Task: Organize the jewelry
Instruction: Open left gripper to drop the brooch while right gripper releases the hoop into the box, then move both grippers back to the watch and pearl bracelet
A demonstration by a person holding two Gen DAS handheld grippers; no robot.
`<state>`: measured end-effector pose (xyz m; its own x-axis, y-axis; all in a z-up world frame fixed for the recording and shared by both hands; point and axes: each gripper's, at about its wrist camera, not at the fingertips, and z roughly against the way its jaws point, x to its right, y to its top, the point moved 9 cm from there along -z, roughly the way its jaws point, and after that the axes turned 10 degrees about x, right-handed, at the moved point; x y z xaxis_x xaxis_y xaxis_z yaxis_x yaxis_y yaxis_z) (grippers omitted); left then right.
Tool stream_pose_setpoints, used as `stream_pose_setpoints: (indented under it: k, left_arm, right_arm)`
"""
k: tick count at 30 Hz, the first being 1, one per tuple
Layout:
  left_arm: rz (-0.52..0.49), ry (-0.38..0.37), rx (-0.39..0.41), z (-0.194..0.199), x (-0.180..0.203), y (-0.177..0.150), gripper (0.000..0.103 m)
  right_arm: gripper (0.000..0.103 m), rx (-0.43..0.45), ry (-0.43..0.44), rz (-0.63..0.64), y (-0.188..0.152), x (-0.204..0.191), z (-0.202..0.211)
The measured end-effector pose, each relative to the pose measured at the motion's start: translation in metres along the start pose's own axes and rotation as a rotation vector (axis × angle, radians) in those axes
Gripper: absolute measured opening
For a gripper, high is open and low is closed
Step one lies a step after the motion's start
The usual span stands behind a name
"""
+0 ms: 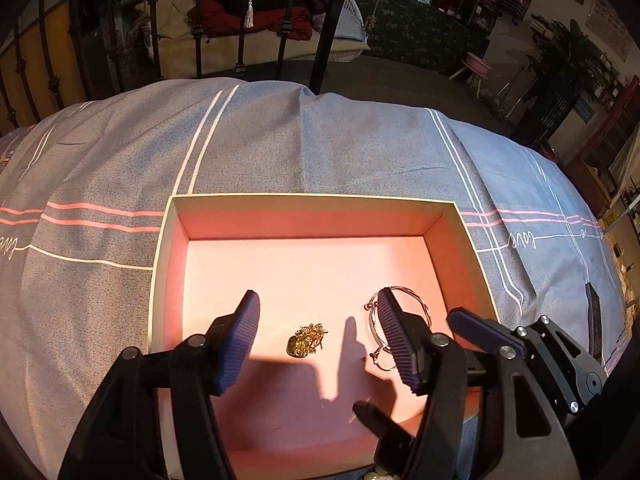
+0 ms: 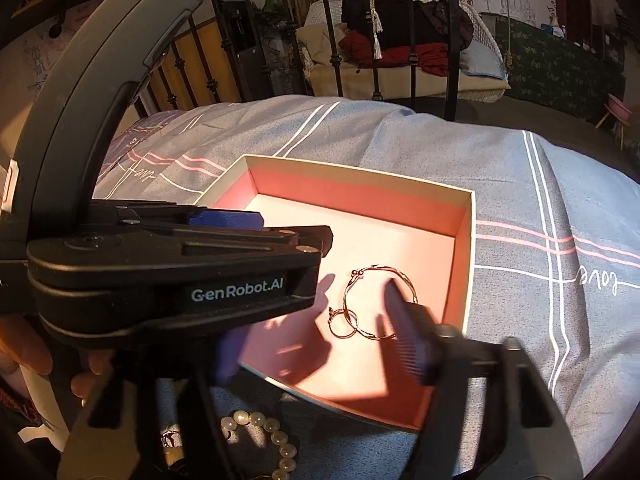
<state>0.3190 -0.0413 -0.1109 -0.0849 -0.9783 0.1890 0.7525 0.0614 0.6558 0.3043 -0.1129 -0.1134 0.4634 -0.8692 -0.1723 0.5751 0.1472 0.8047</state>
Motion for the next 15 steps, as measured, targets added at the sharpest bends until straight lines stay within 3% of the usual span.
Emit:
stream_pose_setpoints:
  k: [1,4,10,15]
  left_arm:
    - [0.002,0.001,0.01,0.003,0.0,0.002,0.072]
    - [0.002,-0.009,0.046,0.017,0.003,0.007,0.084]
    - [-0.016,-0.057,0.14,0.067,0.006,0.005,0.094]
    - [-0.044,-0.049,0.171,0.102,-0.007,-0.03,0.094]
  right_arm:
    - [0.08,0.016,-0.007,0.005,0.002,-0.001,0.003]
    - [0.096,0.046,-0.02,0.002,0.006,-0.001,0.014]
    - [0.096,0.118,-0.051,-0.026,-0.001,0.003,0.058]
    - [0.096,0.131,-0.058,-0.082,-0.032,0.007,0.1]
